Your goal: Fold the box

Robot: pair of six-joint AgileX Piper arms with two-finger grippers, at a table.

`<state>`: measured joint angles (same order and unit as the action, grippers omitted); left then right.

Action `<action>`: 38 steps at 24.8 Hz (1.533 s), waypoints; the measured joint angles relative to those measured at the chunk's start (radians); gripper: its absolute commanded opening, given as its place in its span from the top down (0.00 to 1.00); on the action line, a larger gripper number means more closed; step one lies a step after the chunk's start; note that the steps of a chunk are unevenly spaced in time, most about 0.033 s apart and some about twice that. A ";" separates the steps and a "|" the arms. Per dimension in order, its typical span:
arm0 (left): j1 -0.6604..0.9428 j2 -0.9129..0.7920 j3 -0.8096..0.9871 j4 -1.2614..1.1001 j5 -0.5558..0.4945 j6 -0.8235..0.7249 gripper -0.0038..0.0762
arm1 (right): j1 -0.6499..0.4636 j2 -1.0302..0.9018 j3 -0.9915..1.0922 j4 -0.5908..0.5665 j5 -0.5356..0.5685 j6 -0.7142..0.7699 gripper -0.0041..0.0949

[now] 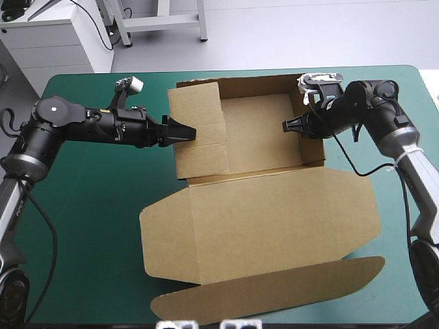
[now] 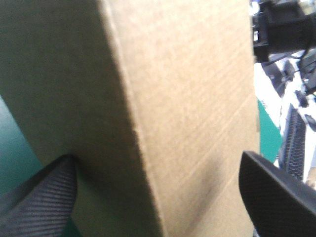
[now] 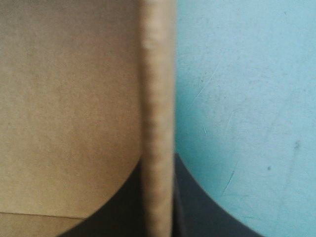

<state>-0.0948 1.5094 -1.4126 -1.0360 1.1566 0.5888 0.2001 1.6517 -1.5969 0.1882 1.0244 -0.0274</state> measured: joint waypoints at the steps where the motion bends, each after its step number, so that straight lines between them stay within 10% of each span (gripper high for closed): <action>1: -0.013 0.000 -0.019 0.041 -0.001 -0.040 0.22 | 0.000 0.000 0.000 0.001 -0.003 0.006 0.97; 17: -0.281 0.036 -0.179 0.567 -0.125 -0.486 0.29 | 0.001 0.000 0.000 0.001 -0.026 0.047 0.97; 23: -0.316 0.066 -0.179 0.722 -0.141 -0.660 0.58 | 0.001 0.000 0.000 0.023 -0.032 0.027 0.97; 27: -0.316 0.070 -0.179 0.762 -0.152 -0.685 0.96 | 0.002 -0.001 0.000 0.026 -0.033 0.027 0.97; 38: -0.313 0.097 -0.176 0.782 -0.163 -0.636 0.96 | 0.004 -0.002 -0.001 0.012 -0.002 0.037 0.97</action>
<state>-0.4075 1.6062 -1.5886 -0.2538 0.9935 -0.0477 0.2045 1.6500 -1.5978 0.1998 1.0221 0.0098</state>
